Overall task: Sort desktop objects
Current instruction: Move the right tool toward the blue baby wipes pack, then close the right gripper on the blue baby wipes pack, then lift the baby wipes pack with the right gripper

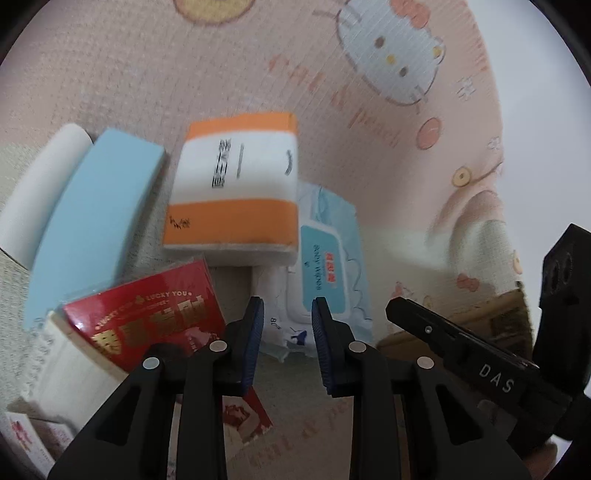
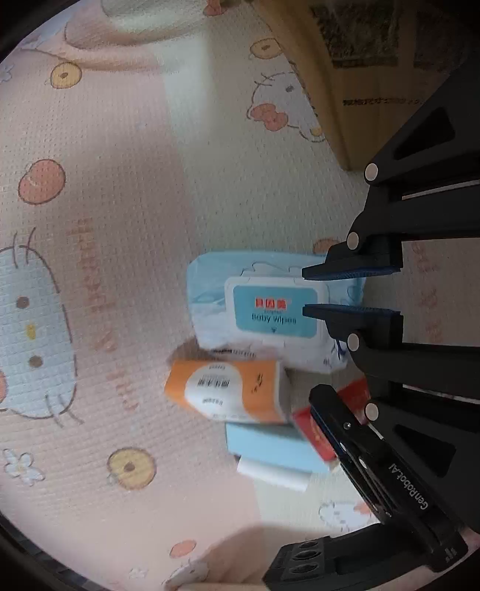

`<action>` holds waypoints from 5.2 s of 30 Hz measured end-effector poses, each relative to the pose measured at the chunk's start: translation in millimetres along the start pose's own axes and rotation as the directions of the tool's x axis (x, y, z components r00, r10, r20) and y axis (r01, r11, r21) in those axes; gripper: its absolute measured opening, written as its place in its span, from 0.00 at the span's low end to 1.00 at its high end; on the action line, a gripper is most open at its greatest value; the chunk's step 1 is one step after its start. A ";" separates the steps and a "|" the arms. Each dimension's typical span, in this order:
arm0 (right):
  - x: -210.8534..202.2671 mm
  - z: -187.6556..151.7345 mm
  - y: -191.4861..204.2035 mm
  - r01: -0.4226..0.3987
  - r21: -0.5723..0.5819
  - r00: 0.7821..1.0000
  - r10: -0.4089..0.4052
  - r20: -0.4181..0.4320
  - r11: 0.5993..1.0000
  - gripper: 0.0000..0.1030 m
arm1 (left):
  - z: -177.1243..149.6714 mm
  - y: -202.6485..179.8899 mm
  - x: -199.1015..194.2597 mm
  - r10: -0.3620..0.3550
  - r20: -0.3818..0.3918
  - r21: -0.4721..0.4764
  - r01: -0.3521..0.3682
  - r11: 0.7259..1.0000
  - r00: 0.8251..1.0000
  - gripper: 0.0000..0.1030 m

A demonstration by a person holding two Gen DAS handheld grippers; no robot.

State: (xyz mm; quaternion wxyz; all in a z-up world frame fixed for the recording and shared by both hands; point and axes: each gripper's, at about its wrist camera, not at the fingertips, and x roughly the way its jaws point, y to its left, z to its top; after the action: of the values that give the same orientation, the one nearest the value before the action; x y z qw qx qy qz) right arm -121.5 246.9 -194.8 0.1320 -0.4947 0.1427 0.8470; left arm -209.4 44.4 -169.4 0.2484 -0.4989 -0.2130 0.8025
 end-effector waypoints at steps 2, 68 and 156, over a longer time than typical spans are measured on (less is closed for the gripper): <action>7.0 -2.3 -2.4 0.013 0.012 1.000 -0.013 -0.002 1.000 0.09 | -1.6 -0.6 9.4 0.029 -0.009 0.004 -0.029 1.000 1.000 0.29; -44.1 -155.6 19.5 -0.064 -0.164 0.986 0.037 -0.165 0.984 0.14 | -167.2 -12.4 -66.7 0.168 -0.078 0.019 -0.167 0.986 0.983 0.19; -18.0 -127.0 61.6 -0.340 -0.150 0.933 0.314 -0.173 0.928 0.32 | -135.4 47.5 -110.7 0.127 -0.013 -0.062 -0.128 0.990 0.992 0.29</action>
State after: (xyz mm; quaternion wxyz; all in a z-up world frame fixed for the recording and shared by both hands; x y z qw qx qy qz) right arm -33.8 141.2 -231.8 -0.0667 -0.5344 0.1567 0.8279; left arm -53.6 -47.9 -176.2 0.1818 -0.5226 -0.2044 0.8075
